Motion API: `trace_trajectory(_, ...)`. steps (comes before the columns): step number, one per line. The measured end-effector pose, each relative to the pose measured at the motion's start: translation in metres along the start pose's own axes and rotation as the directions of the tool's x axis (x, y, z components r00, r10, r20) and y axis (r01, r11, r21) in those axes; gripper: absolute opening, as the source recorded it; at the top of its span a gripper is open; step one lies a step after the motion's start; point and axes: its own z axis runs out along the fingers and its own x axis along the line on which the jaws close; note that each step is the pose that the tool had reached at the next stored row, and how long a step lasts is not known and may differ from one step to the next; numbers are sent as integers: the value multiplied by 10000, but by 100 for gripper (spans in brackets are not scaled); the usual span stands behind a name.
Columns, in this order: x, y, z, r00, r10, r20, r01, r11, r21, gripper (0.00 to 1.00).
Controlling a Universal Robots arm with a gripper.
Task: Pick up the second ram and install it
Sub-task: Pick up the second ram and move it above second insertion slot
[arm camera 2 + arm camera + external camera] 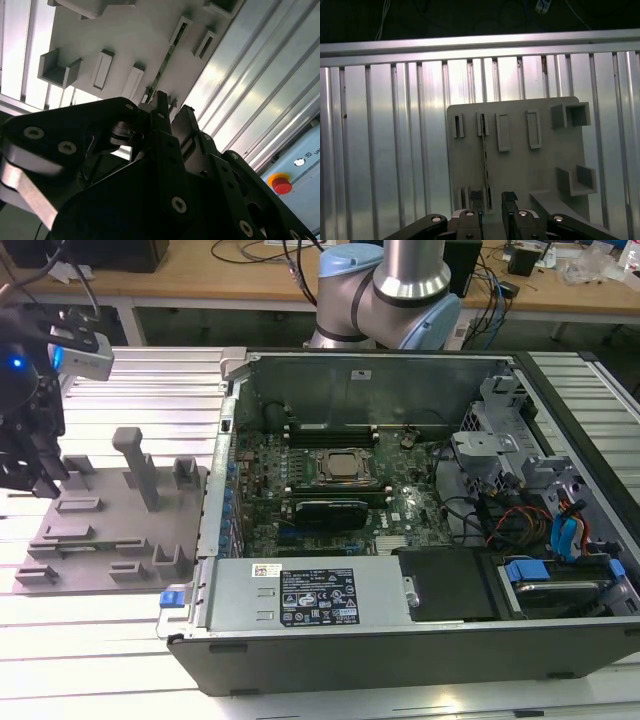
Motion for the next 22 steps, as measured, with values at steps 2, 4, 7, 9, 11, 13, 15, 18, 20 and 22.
trace_trajectory(2,0,-1,17,10000,0,0,0,10000,0,28)
trace_trajectory(4,1,-2,41,10000,0,-1,0,10000,0,28)
trace_trajectory(7,2,-4,78,10000,0,-1,0,10000,0,28)
trace_trajectory(9,3,-4,93,10000,0,-1,0,10000,-1,28)
trace_trajectory(11,3,-5,107,10000,0,0,0,10000,0,28)
trace_trajectory(13,4,-6,135,10000,0,0,0,10000,0,28)
trace_trajectory(15,5,-7,161,10000,0,-1,0,10000,0,28)
trace_trajectory(18,5,-8,182,10000,0,-1,0,10000,-1,28)
trace_trajectory(20,6,-9,208,10000,0,-1,0,10000,-1,28)
trace_trajectory(22,6,-10,222,10000,0,-1,0,10000,-1,28)
